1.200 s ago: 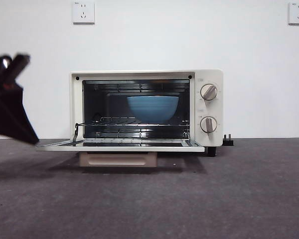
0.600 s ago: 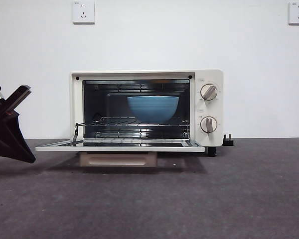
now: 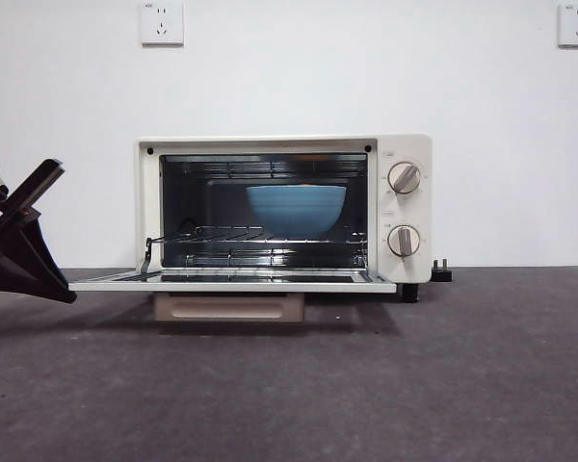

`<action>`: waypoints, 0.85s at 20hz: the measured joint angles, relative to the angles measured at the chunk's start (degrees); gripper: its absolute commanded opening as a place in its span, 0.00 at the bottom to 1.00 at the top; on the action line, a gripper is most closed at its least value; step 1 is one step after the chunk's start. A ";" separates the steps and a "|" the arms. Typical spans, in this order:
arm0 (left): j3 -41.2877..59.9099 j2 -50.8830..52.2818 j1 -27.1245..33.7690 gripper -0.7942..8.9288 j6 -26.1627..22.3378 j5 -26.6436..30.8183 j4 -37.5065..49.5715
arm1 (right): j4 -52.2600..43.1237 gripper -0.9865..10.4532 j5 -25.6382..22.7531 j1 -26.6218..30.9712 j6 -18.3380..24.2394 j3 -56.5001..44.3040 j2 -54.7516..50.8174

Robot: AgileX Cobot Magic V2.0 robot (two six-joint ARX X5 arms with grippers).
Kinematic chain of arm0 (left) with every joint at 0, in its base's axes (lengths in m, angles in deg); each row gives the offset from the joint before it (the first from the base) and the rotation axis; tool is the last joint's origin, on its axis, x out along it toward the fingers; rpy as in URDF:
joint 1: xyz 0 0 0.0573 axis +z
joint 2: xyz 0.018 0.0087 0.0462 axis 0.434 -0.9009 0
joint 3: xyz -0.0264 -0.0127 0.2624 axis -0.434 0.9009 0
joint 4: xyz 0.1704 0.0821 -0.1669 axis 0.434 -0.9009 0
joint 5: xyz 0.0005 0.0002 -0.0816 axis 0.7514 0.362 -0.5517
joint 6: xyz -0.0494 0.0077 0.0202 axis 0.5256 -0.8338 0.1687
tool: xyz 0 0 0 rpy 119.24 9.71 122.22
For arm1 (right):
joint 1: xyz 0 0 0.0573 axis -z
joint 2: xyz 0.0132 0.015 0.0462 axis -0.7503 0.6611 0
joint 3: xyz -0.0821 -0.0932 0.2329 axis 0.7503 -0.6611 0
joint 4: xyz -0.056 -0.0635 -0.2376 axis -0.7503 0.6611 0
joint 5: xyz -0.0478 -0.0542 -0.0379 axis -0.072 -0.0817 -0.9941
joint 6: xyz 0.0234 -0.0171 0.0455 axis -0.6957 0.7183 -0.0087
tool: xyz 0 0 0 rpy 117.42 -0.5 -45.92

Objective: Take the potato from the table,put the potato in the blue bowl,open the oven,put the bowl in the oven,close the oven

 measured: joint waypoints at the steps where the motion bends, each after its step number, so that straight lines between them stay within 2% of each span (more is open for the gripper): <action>1: 0.02 -0.04 -0.11 0.07 0.37 -0.02 0.22 | 0.00 0.13 0.00 0.00 0.00 0.00 0.00; 6: 0.11 -0.20 -0.57 0.07 2.12 -2.03 2.08 | 0.02 0.13 0.00 0.00 -0.20 0.00 0.00; 14: 0.09 -0.22 -0.59 0.07 9.25 -6.58 9.53 | 0.07 0.13 0.02 0.00 -0.42 0.00 0.00; 17: -1.70 -0.24 -0.96 0.07 11.06 -7.13 9.68 | 0.07 0.13 0.02 0.00 -0.42 0.00 0.00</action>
